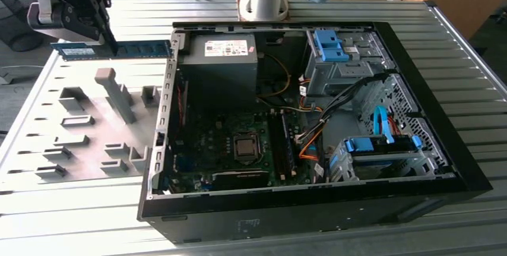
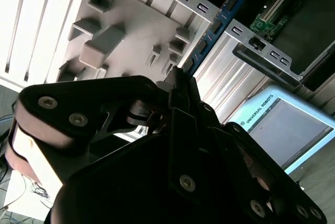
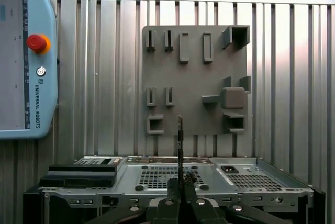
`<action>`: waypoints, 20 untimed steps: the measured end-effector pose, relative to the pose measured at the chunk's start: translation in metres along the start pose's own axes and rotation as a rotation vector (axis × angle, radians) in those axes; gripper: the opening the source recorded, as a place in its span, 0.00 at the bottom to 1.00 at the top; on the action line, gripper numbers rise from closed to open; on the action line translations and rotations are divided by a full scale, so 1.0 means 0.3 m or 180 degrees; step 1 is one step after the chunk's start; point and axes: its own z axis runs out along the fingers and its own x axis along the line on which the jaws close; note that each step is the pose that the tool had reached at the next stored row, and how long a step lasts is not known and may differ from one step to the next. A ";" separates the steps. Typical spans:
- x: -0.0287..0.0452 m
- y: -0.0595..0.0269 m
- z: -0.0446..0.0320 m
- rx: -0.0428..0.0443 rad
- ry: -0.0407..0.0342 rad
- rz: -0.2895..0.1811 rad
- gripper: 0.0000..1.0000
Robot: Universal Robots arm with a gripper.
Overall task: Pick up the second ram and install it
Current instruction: 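Pick up the second ram and move it above second insertion slot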
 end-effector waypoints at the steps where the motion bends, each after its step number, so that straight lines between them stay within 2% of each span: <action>1: 0.000 -0.005 0.000 0.0000 0.0000 0.0000 0.14; 20: 0.000 -0.068 0.000 0.0000 0.0000 0.0000 0.14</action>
